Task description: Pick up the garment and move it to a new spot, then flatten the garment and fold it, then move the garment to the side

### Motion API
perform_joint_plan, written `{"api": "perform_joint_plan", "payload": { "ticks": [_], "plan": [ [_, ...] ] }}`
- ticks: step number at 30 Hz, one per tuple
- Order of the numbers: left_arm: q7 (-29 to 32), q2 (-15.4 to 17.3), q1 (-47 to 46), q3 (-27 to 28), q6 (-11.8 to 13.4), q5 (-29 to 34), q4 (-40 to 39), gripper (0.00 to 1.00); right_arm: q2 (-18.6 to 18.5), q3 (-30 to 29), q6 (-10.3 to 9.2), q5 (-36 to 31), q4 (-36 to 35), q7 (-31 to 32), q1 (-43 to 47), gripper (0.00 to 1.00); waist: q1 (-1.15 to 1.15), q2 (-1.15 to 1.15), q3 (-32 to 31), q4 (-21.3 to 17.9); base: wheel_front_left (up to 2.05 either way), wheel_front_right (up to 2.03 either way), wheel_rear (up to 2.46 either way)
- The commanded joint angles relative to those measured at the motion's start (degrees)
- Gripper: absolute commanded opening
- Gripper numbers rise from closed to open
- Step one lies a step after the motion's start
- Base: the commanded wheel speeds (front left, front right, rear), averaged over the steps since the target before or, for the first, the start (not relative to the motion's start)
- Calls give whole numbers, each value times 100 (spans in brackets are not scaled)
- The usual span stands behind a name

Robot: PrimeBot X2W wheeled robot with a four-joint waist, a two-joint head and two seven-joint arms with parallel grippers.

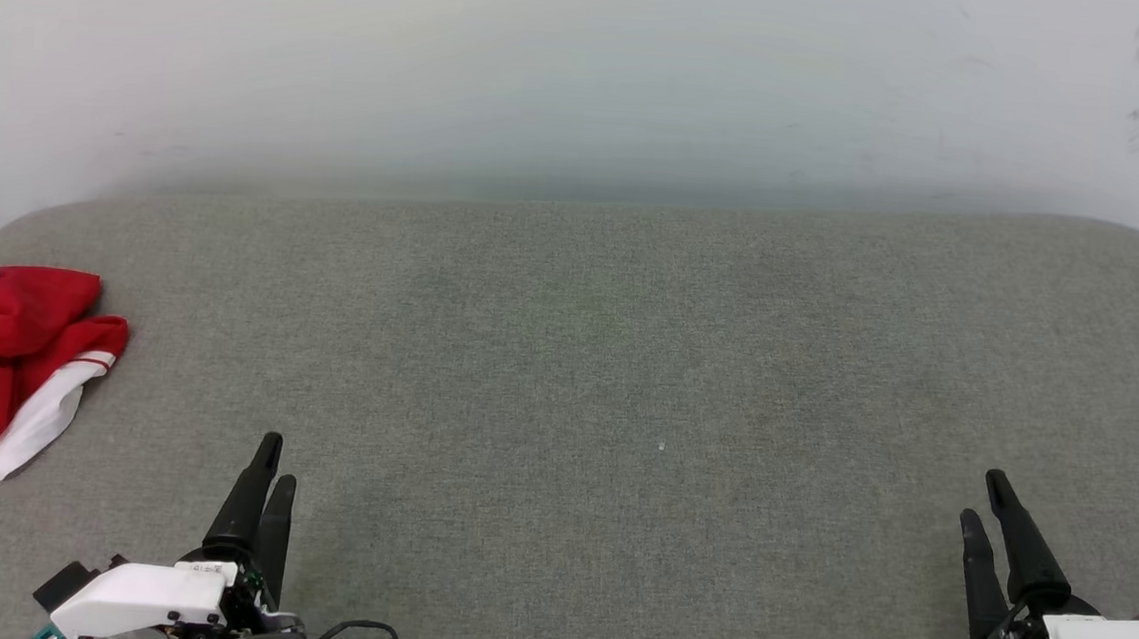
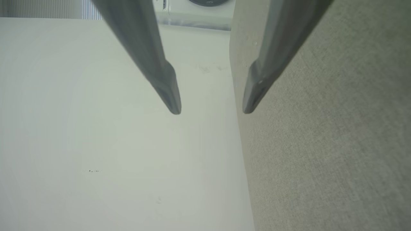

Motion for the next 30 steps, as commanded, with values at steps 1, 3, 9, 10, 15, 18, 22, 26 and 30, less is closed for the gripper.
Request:
{"api": "perform_joint_plan", "payload": {
  "ticks": [1, 3, 9, 10, 15, 18, 22, 26, 30],
  "plan": [
    [-55, 16, -73, -11, 0, 79, -157, 100, -3, 7, 1, -84, -141, -59, -80, 100, 0, 0, 1, -2, 0, 0, 0],
    [-113, 17, -58, 5, 0, 202, -198, 100, -3, -8, 1, -206, -164, -117, -54, 100, 0, 0, 1, -4, 0, 0, 0],
    [-278, 19, -46, 71, 53, 818, -366, 100, -2, -57, 1, -899, -327, -282, 4, 100, 0, 0, 2, -11, 0, 0, 0],
    [-304, 19, -46, 71, 90, 931, -409, 100, -2, -69, 1, -1049, -371, -308, 12, 100, 0, 0, 2, -12, 0, 0, 0],
    [-432, 21, -18, 8, 335, 1564, -615, 100, -2, -60, 1, -1745, -631, -435, 65, 100, 0, 0, 5, -18, 0, 0, 0],
    [-504, 22, 2, -56, 465, 1947, -726, 100, -2, -54, 1, -2119, -765, -510, 96, 100, 0, 0, 7, -22, 0, 0, 0],
    [-598, 23, 26, -135, 613, 2442, -845, 100, -2, -7, 1, -2667, -945, -604, 134, 100, 0, 0, 9, -25, 0, 0, 0],
    [-689, 25, 55, -218, 728, 2961, -949, 100, -2, 50, 1, -3207, -1098, -694, 181, 100, 0, 0, 8, -26, 0, 0, 0],
    [-777, 26, 89, -304, 843, 3458, -1009, 100, -1, 98, 1, -3696, -1220, -781, 239, 100, 0, 0, 6, -24, 0, 0, 0]
  ]
}}
